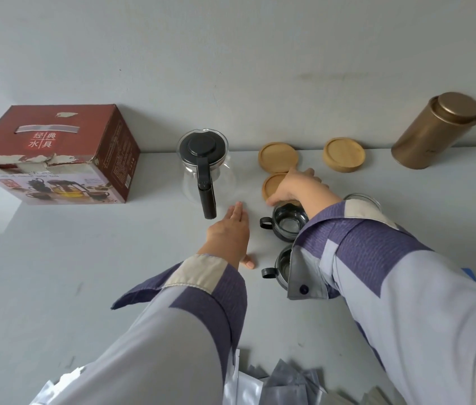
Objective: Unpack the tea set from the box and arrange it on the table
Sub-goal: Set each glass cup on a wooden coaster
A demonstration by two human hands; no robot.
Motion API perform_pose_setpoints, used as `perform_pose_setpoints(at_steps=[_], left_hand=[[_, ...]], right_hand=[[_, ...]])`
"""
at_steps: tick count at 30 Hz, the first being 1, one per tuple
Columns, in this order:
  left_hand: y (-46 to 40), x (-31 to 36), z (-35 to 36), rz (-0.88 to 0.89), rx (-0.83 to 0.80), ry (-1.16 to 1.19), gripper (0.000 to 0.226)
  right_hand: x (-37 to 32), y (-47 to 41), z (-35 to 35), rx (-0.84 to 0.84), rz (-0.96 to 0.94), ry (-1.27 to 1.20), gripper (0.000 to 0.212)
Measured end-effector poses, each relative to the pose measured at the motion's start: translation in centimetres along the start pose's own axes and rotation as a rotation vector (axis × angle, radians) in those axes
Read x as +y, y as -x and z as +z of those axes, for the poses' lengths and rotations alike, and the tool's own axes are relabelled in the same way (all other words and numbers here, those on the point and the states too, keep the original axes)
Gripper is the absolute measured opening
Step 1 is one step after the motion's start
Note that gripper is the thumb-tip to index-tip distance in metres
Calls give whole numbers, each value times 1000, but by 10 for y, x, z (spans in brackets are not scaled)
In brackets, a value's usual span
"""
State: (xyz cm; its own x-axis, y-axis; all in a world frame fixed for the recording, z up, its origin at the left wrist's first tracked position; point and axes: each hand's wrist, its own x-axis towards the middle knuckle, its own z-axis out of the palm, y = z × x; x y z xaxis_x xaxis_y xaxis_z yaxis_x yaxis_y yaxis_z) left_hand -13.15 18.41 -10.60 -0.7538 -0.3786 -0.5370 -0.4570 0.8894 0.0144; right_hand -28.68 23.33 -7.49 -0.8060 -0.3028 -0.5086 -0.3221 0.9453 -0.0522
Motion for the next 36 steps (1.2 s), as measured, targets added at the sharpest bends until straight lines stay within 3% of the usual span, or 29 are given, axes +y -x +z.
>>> perform_pose_setpoints(at_steps=[3,8,11,18,24,36], left_hand=[[0,0,0,-1,-8,-3,128],[3,2,-4,-9,-13,-10,126],[7,-1,-5,6,0,15,126],[18,-6,3,59,48,44,114],[30,-4,14,56,95,90,101],[30,-5,17,72,83,156,100]], right_hand=[[3,3,-3,13,-23,-96,96],[26,28,-12,112,-108,-325,58],[44,67,-7,135,-167,-491,46],[78,135,44,177,-276,-758,85],[85,158,92,233,-333,-764,113],[86,150,139,466,-192,-920,74]])
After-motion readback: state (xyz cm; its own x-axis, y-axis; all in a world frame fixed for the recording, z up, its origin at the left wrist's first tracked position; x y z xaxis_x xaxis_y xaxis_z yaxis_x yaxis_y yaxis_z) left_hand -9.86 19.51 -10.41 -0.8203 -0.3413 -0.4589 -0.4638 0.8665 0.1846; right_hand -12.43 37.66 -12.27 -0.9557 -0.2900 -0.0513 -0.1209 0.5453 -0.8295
